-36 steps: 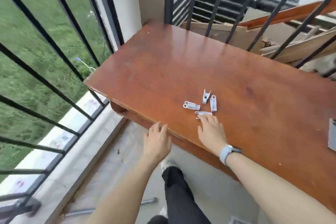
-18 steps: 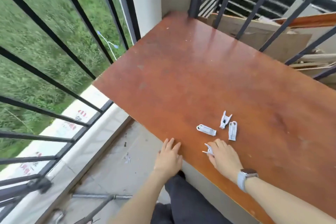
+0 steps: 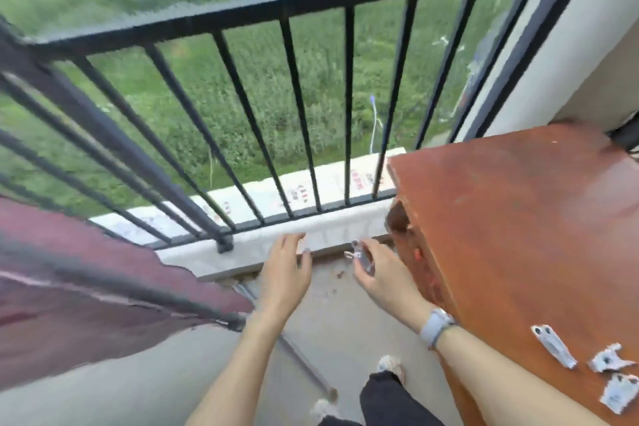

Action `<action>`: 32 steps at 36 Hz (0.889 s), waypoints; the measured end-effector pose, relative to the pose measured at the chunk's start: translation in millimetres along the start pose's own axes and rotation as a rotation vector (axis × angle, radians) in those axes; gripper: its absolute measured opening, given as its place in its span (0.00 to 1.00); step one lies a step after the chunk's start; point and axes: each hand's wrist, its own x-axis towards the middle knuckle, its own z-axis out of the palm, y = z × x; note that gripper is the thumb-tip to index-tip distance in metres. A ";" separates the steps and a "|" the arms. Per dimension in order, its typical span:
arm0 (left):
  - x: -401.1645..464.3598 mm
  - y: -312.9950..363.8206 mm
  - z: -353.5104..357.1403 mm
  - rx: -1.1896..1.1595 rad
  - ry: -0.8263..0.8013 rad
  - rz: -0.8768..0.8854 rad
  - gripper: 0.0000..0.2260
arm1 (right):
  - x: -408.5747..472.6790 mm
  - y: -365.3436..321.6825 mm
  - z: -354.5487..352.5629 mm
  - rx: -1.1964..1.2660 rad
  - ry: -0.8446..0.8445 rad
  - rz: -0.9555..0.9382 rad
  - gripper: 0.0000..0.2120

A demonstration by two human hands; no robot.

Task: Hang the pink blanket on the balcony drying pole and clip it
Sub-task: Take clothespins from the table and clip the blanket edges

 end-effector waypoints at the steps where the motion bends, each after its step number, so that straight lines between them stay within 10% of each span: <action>1: -4.9 -7.9 -19.5 -0.007 0.069 -0.022 0.15 | 4.9 -17.3 8.1 0.010 -0.015 -0.047 0.15; 18: -84.3 -1.3 -258.5 0.144 1.180 -0.034 0.07 | 59.0 -341.8 11.5 0.663 -0.425 -0.742 0.14; 32: -60.6 47.5 -310.9 0.140 1.510 -0.045 0.03 | 92.6 -427.5 5.1 0.671 -0.401 -1.021 0.08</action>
